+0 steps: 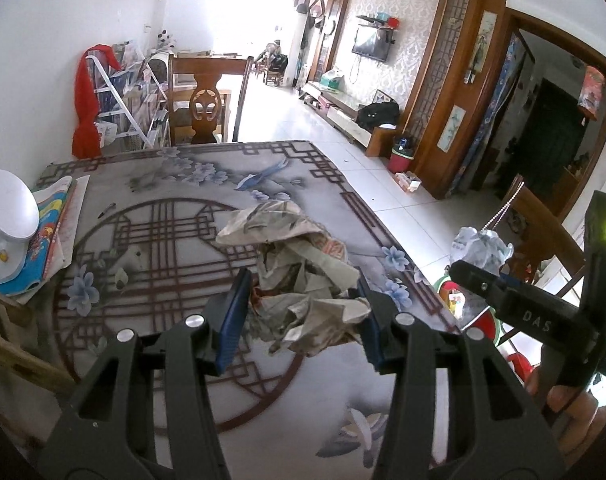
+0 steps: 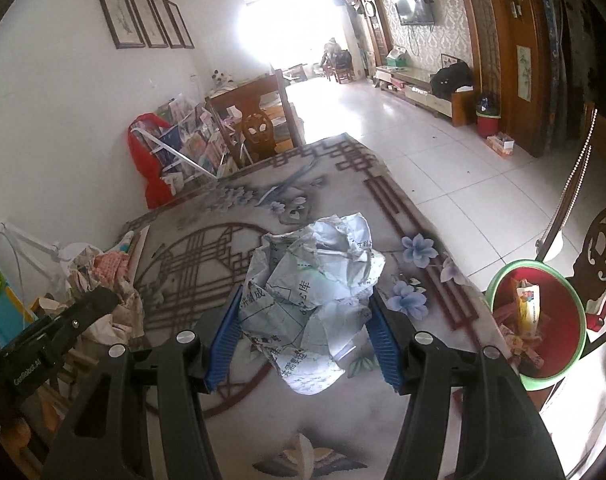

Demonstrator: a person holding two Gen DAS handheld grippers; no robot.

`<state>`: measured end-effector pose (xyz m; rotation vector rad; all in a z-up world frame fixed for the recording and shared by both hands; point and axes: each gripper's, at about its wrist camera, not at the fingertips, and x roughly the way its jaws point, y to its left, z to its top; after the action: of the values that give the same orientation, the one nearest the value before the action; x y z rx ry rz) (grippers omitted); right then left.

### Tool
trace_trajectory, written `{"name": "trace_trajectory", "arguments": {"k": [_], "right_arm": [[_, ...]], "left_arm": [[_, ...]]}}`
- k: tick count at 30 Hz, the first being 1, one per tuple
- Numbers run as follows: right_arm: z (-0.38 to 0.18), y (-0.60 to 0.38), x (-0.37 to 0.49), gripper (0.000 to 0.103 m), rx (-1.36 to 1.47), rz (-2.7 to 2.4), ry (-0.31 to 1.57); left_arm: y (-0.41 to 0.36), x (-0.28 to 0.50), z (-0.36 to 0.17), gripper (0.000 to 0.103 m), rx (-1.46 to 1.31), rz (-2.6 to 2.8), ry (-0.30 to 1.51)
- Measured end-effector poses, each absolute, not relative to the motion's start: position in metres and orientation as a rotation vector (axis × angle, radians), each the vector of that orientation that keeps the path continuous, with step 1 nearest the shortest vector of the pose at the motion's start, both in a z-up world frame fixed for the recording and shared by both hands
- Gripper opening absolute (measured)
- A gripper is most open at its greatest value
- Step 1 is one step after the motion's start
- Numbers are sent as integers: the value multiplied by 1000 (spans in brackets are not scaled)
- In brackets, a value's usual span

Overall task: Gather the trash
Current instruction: 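Carry the crumpled newspaper and white paper over the red bucket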

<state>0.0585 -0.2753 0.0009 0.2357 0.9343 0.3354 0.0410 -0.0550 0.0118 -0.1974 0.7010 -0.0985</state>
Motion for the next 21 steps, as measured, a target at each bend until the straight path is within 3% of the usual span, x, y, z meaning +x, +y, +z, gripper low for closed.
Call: {"name": "trace_trajectory", "arguments": {"k": [21], "right_arm": [[-7, -379, 84, 58, 259, 311, 927]], "left_arm": [[-170, 78, 11, 47, -154, -150, 724]]}}
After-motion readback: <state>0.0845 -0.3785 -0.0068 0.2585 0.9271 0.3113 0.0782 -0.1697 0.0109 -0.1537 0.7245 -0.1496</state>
